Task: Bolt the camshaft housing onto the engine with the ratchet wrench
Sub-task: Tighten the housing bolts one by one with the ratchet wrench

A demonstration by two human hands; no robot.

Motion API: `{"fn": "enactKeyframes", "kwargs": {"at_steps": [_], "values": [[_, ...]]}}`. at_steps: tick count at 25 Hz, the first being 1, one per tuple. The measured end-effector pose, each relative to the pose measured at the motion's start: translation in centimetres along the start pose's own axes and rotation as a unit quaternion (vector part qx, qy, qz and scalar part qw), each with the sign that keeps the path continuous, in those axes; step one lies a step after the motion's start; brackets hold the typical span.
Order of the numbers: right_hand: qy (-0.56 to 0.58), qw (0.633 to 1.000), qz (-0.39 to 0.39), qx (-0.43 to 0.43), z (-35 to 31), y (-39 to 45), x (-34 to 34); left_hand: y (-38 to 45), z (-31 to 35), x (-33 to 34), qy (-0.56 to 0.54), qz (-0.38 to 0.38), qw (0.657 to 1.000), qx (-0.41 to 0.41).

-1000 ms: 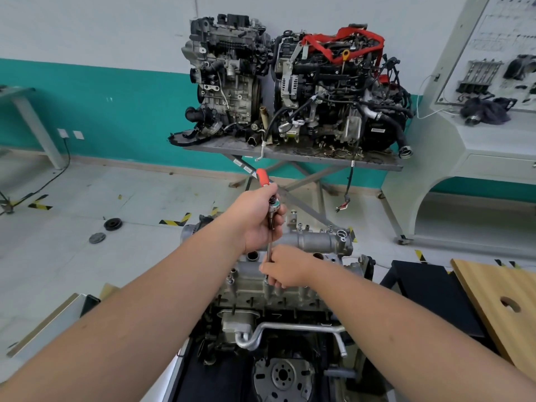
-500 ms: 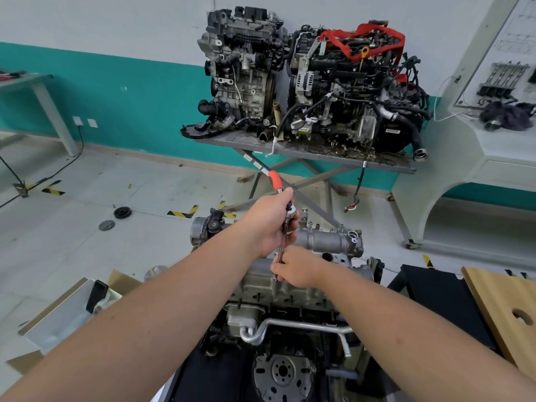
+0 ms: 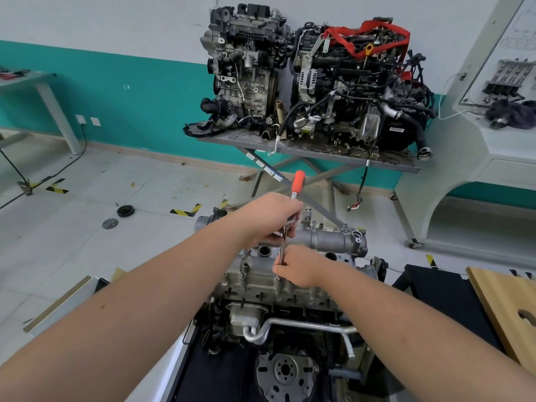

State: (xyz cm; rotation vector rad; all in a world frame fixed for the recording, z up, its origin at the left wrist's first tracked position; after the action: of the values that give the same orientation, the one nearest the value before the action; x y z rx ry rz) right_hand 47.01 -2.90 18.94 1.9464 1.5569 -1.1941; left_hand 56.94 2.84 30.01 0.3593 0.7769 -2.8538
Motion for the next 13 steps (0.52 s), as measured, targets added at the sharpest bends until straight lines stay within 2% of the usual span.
{"fn": "enactKeyframes", "kwargs": {"at_steps": [1, 2, 4, 7, 9, 10, 11, 13], "values": [[-0.001, 1.000, 0.000, 0.003, 0.0, -0.1, 0.0, -0.3, 0.7, -0.4, 0.121, 0.030, 0.992, 0.032], [-0.008, 1.000, 0.008, 0.007, -0.1, -0.1, 0.1, -0.5, 1.5, -0.6, 0.239, 0.056, 0.967, 0.067], [-0.024, 0.999, 0.028, 0.022, -0.1, 0.1, 0.2, -0.8, 2.9, -0.4, 0.419, 0.088, 0.896, 0.118], [-0.041, 0.997, 0.046, 0.050, -0.1, 0.3, 0.3, -1.2, 3.8, 0.4, 0.602, 0.147, 0.764, 0.179], [-0.030, 0.996, 0.047, 0.068, -0.1, 0.1, 0.3, -1.2, 3.1, 0.7, 0.654, 0.199, 0.682, 0.260], [-0.025, 0.996, 0.048, 0.073, -0.2, 0.1, 0.3, -1.3, 2.4, 0.7, 0.641, 0.220, 0.665, 0.314], [-0.027, 0.995, 0.052, 0.075, -0.3, 0.0, 0.4, -1.4, 1.5, 0.5, 0.592, 0.243, 0.672, 0.373], [-0.045, 0.994, 0.066, 0.073, -0.7, 0.2, 0.7, -1.1, -0.4, -0.3, 0.436, 0.311, 0.715, 0.449]]}}
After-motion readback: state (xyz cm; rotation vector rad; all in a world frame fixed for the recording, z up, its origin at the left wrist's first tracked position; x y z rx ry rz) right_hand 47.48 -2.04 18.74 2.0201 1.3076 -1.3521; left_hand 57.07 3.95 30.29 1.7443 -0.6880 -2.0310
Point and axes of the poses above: each hand's wrist, its own y-axis towards the middle knuckle, its own x-axis out of the palm, z = x × y, the point moved 3 cm from there along y, towards the middle knuckle, and after that the axes turned 13 degrees about -x, right-handed, at the moved point
